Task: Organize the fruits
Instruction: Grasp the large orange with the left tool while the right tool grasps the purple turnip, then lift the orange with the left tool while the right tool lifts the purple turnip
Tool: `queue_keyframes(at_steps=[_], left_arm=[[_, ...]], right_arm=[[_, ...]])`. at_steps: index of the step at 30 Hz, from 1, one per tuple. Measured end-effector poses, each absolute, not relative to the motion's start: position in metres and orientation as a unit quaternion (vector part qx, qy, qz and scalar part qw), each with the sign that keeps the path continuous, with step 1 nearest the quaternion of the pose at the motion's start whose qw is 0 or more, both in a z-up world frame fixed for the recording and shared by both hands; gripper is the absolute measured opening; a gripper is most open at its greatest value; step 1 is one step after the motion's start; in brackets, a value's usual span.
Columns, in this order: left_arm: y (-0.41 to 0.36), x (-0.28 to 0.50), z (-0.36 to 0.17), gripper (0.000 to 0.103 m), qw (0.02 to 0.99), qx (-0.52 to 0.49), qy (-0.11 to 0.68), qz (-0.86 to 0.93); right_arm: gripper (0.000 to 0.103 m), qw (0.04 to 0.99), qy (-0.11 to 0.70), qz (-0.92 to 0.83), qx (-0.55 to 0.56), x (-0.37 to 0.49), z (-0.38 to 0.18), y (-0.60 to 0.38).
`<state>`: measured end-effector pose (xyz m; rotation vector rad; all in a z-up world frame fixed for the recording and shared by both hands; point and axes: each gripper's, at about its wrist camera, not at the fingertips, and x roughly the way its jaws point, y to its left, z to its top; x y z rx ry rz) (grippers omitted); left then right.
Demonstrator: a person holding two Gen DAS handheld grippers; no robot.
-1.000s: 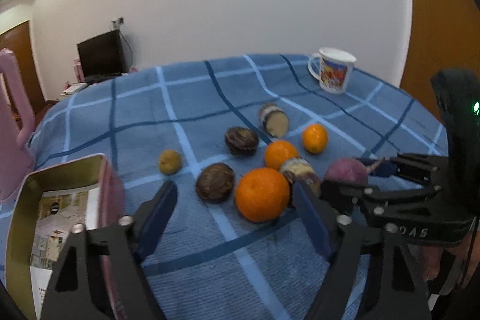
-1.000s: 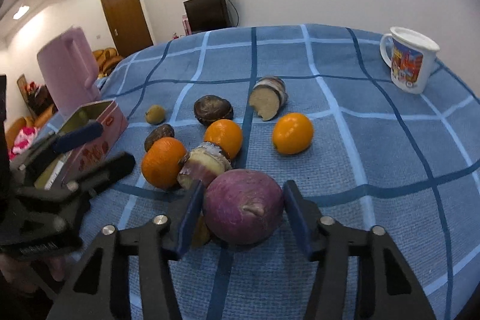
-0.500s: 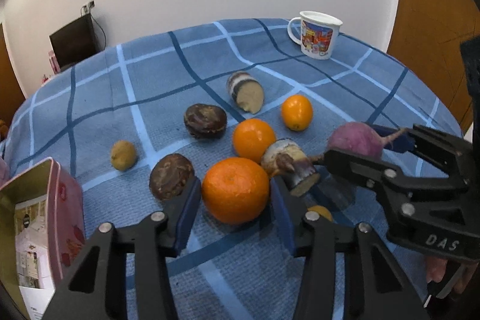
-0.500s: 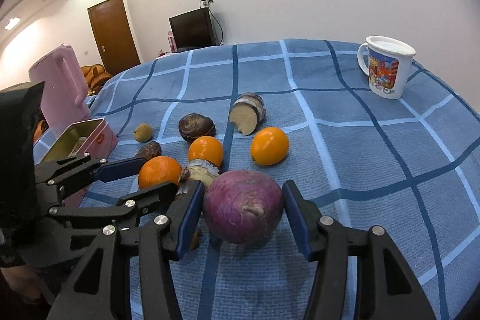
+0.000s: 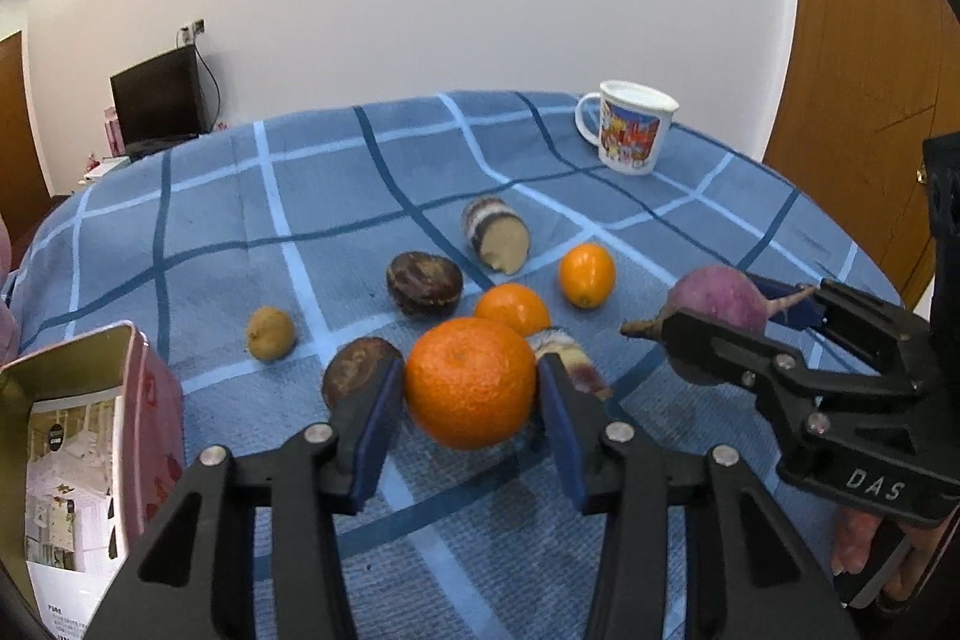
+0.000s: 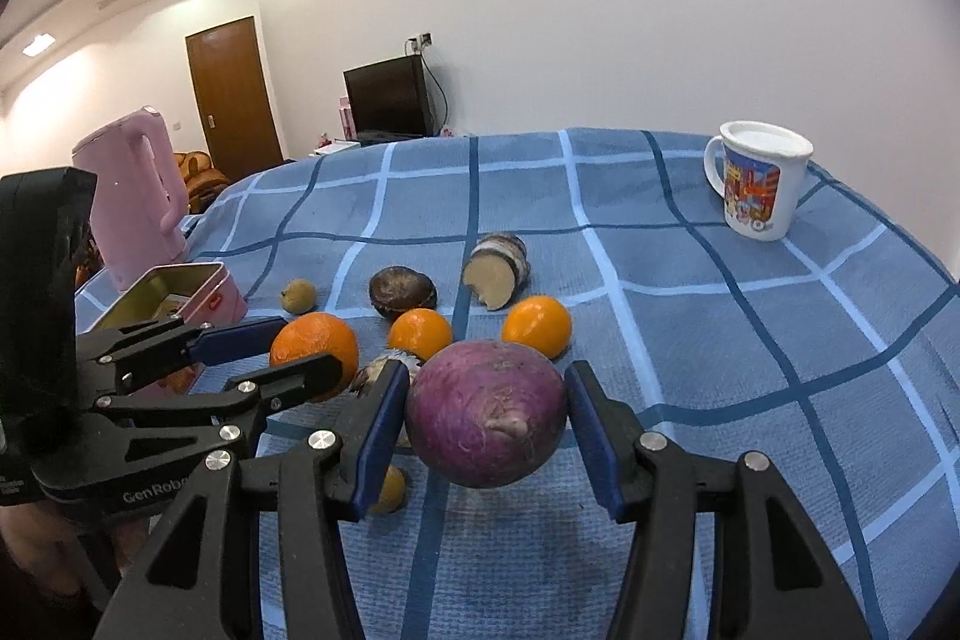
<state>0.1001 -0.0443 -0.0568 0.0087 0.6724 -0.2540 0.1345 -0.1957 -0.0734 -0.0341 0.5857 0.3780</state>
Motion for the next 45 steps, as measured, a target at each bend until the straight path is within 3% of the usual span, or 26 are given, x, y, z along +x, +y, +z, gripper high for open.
queue_keyframes(at_steps=[45], left_arm=[[-0.030,0.053,-0.031,0.048,0.978,-0.003,0.194,-0.082]], right_arm=[[0.055,0.958,0.191,0.211,-0.042,0.098,-0.059,-0.190]])
